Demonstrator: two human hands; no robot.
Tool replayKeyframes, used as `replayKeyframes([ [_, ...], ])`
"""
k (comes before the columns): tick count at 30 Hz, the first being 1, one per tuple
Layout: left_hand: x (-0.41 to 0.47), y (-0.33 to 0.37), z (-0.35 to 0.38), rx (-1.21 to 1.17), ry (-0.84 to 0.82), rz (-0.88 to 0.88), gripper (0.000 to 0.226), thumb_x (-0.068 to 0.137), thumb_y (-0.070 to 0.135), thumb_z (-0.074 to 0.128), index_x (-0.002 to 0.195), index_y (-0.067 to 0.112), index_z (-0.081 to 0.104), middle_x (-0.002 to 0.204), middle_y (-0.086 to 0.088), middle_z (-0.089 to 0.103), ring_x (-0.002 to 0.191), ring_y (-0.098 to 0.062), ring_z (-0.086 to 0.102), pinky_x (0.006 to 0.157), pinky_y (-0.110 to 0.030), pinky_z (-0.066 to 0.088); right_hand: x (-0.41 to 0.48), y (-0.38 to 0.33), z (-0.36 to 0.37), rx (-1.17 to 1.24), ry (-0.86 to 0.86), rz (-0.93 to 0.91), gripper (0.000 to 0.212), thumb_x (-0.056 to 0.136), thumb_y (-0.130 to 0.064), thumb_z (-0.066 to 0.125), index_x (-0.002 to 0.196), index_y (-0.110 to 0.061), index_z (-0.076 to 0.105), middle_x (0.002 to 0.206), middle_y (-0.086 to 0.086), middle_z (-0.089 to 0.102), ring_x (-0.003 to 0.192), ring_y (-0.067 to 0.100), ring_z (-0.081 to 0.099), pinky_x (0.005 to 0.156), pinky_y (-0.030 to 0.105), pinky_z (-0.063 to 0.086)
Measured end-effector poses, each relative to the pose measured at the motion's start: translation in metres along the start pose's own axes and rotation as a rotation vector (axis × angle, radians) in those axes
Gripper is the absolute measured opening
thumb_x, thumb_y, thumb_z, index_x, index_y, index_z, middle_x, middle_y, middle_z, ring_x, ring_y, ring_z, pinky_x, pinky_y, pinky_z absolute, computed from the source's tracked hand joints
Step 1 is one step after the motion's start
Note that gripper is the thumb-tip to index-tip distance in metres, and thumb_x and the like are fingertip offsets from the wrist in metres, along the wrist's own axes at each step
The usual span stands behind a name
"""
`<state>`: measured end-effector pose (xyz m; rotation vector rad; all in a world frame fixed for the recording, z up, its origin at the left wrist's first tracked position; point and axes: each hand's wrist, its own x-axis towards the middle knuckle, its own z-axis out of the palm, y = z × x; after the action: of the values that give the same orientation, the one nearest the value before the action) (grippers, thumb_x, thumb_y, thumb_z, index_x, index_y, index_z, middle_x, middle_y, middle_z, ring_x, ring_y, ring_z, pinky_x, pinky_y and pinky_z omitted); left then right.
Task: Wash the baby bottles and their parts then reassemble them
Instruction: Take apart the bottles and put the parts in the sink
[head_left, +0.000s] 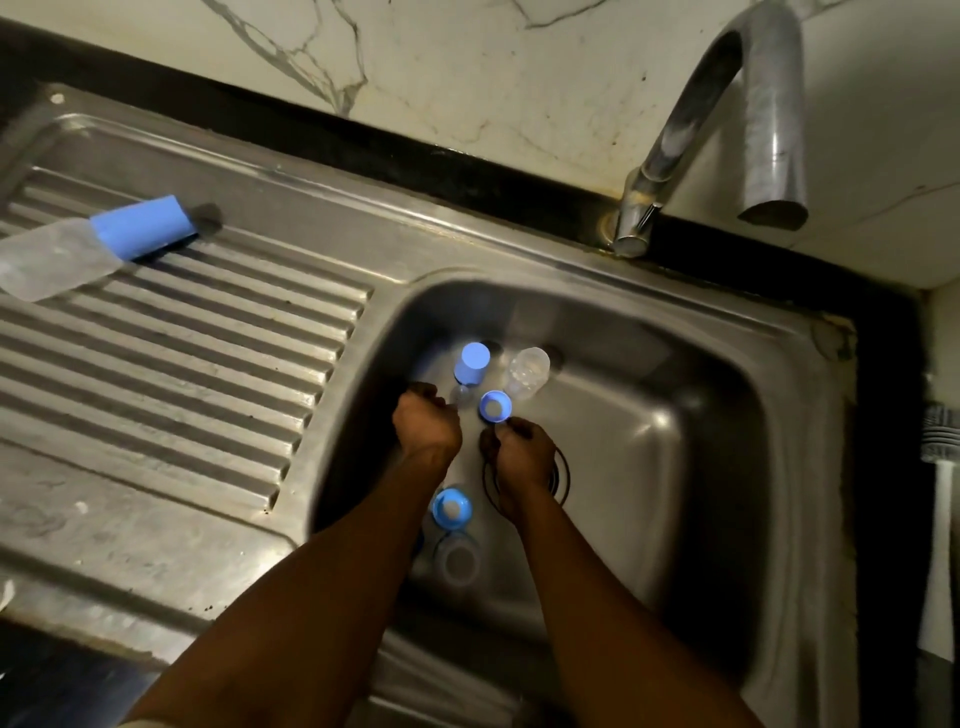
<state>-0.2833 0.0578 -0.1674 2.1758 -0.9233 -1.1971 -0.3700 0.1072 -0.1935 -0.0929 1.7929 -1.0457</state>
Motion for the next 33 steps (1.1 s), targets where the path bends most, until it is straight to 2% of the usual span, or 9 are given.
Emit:
replayKeyframes([
  [2,-0.007,-0.002,-0.008,0.061,0.01,0.055,0.026,0.092,-0.006,0.058,0.117,-0.005,0.062,0.101,-0.015,0.068,0.108,-0.029,0.063,0.08,-0.013,0.046,-0.009,-0.003,-0.003,0.021,0.012,0.021,0.017,0.09,-0.003,0.061,0.107,-0.006,0.064,0.099,0.019,0.07,0.078,0.026,0.067,0.056,0.026,0.055],
  [4,-0.018,-0.003,-0.017,0.168,0.019,0.154,0.022,0.093,-0.001,0.057,0.113,-0.001,0.067,0.108,-0.018,0.07,0.11,-0.032,0.064,0.092,-0.026,0.048,-0.019,-0.003,-0.003,-0.016,0.048,-0.008,0.012,0.091,-0.008,0.057,0.1,-0.013,0.063,0.091,0.018,0.07,0.071,0.028,0.067,0.059,0.034,0.058],
  [7,-0.035,-0.001,-0.035,0.252,-0.05,0.379,0.017,0.091,0.003,0.054,0.099,0.006,0.069,0.1,-0.016,0.072,0.098,-0.032,0.067,0.077,-0.028,0.046,-0.039,-0.009,0.003,-0.243,0.089,-0.259,0.002,0.081,-0.026,0.061,0.08,-0.024,0.061,0.08,0.009,0.071,0.073,0.031,0.069,0.072,0.049,0.06],
  [12,-0.043,0.024,-0.08,0.277,-0.111,0.691,0.019,0.09,0.002,0.053,0.074,0.012,0.051,0.077,-0.016,0.066,0.074,-0.034,0.063,0.061,-0.023,0.03,-0.092,-0.048,0.029,-0.38,0.084,-0.544,0.001,0.084,-0.015,0.066,0.085,-0.017,0.067,0.081,0.001,0.071,0.08,0.023,0.067,0.078,0.04,0.055],
  [18,-0.01,0.06,-0.175,0.172,0.02,0.866,0.011,0.09,0.009,0.059,0.096,0.007,0.068,0.086,-0.012,0.07,0.078,-0.029,0.065,0.067,-0.024,0.036,-0.15,-0.097,0.107,-0.369,-0.029,-0.781,0.012,0.082,-0.008,0.071,0.094,-0.009,0.071,0.077,0.0,0.067,0.074,0.016,0.062,0.074,0.028,0.05],
  [22,0.024,0.073,-0.249,0.189,0.113,0.846,0.03,0.09,0.007,0.056,0.118,0.005,0.065,0.109,-0.014,0.07,0.1,-0.03,0.066,0.086,-0.036,0.051,-0.183,-0.105,0.185,-0.346,-0.126,-0.7,0.013,0.082,-0.01,0.069,0.093,-0.016,0.065,0.083,-0.002,0.064,0.081,0.019,0.06,0.078,0.03,0.048],
  [26,0.068,0.072,-0.3,0.329,0.146,0.901,0.046,0.079,0.009,0.049,0.122,0.004,0.064,0.114,-0.018,0.067,0.108,-0.037,0.061,0.095,-0.044,0.048,-0.197,-0.089,0.248,-0.29,-0.16,-0.546,0.017,0.082,-0.005,0.062,0.095,-0.016,0.062,0.092,0.004,0.066,0.089,0.025,0.063,0.085,0.038,0.053],
  [29,0.093,0.066,-0.323,0.451,0.195,0.979,0.035,0.079,0.012,0.065,0.115,0.008,0.064,0.109,-0.014,0.064,0.103,-0.034,0.058,0.093,-0.043,0.044,-0.195,-0.069,0.28,-0.289,-0.184,-0.463,0.021,0.079,-0.011,0.06,0.095,-0.025,0.059,0.101,0.007,0.07,0.096,0.033,0.067,0.087,0.048,0.056],
  [33,0.119,0.062,-0.337,0.724,0.253,0.924,0.053,0.077,0.024,0.072,0.125,0.009,0.055,0.123,-0.014,0.059,0.115,-0.034,0.052,0.107,-0.048,0.036,-0.202,-0.06,0.295,-0.281,-0.212,-0.427,0.021,0.075,-0.012,0.059,0.088,-0.028,0.056,0.093,0.001,0.066,0.089,0.034,0.068,0.079,0.051,0.059],
])
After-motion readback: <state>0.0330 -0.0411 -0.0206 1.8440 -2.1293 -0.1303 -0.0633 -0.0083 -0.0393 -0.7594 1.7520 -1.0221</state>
